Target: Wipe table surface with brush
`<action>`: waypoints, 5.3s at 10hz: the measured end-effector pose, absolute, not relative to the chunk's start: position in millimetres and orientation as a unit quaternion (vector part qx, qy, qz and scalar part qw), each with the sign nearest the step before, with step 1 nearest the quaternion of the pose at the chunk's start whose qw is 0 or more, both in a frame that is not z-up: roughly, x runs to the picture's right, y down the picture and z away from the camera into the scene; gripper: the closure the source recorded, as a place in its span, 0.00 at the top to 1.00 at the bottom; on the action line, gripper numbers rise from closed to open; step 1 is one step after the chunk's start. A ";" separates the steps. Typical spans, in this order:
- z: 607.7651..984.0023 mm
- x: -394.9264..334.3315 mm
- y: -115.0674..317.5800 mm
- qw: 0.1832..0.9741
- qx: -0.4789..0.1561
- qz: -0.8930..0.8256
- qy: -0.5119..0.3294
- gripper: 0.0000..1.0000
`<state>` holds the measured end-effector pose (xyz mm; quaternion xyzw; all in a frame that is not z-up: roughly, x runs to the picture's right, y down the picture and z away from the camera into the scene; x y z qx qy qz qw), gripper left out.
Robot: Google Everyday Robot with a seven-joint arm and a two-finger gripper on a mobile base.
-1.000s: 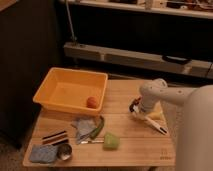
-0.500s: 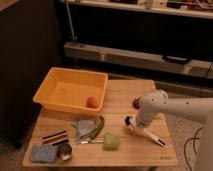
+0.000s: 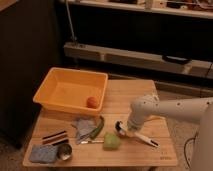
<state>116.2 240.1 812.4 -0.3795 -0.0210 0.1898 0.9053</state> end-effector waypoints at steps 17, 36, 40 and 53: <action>878.0 187.8 149.5 0.888 -0.324 0.325 -0.018 0.00; 765.5 18.1 274.6 0.908 -0.403 0.062 -0.091 0.00; 781.0 11.8 268.2 0.913 -0.392 0.080 -0.081 0.00; 884.5 76.8 166.1 0.920 -0.358 0.159 -0.019 0.00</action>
